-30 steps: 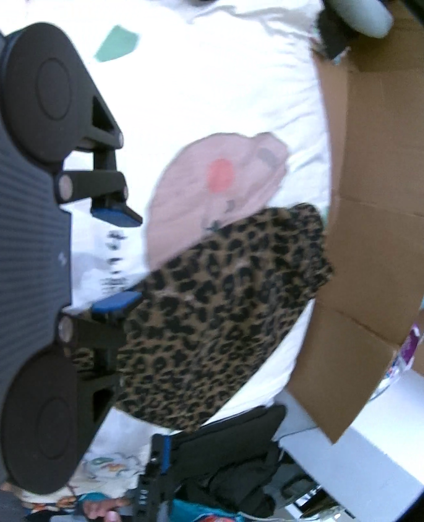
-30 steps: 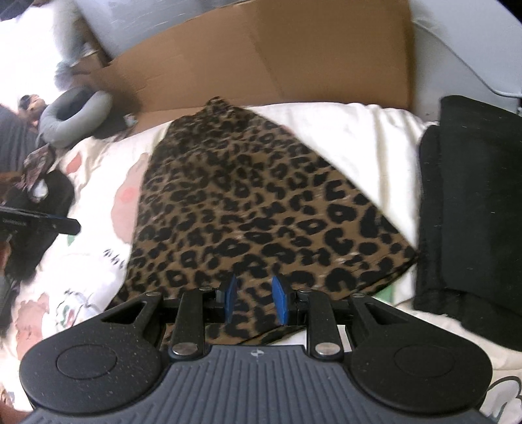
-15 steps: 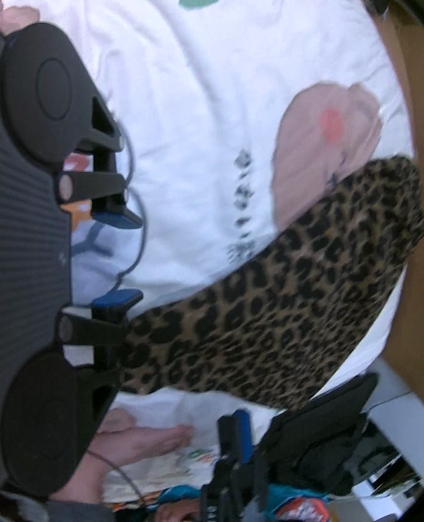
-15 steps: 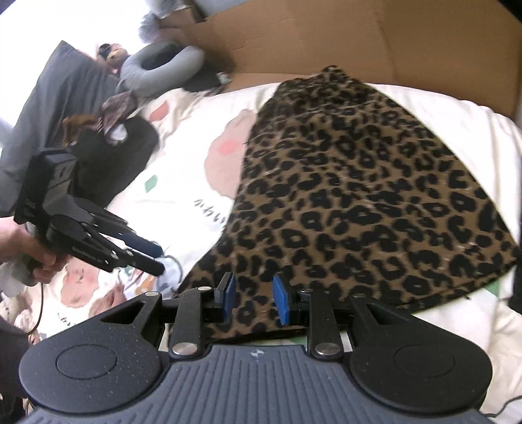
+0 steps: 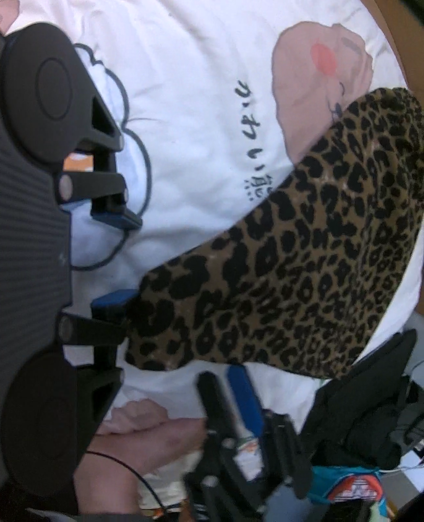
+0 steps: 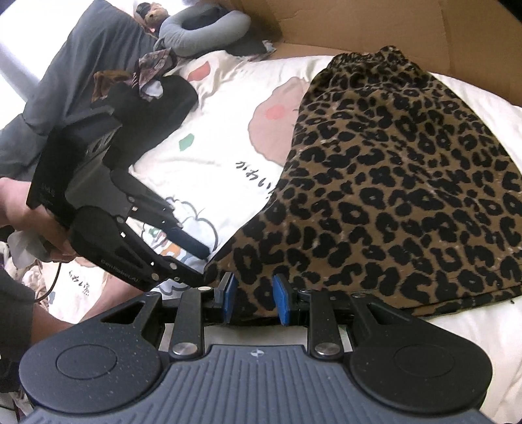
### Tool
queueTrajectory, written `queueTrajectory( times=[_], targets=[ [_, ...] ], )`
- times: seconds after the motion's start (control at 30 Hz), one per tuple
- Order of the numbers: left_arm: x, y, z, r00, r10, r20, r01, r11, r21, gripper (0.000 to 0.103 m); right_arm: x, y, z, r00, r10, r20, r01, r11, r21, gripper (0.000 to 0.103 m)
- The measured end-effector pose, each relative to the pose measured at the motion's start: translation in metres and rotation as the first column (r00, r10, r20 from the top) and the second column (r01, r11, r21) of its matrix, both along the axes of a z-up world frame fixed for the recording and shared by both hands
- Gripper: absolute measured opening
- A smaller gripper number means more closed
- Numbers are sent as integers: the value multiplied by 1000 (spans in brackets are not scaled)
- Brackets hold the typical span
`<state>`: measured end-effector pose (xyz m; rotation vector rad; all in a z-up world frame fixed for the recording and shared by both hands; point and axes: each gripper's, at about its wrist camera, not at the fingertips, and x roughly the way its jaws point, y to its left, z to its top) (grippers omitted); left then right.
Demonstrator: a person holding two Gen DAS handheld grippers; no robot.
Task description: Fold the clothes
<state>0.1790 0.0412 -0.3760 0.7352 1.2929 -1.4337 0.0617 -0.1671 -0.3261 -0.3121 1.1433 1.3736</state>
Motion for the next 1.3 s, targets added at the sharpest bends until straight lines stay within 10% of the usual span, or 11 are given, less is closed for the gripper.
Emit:
queueTrajectory(
  times=[0.57, 0.7, 1.3],
  targets=[
    [20, -10, 24, 979, 147, -140, -163, 981, -105, 44, -32, 15, 4, 985, 106, 135, -106, 994, -9, 48],
    [20, -9, 23, 978, 145, -148, -161, 982, -102, 49, -28, 17, 1, 983, 102, 150, -99, 995, -23, 16],
    [-2, -25, 2, 981, 164, -99, -170, 983, -62, 67, -15, 11, 12, 994, 40, 100, -45, 998, 40, 4]
  ],
)
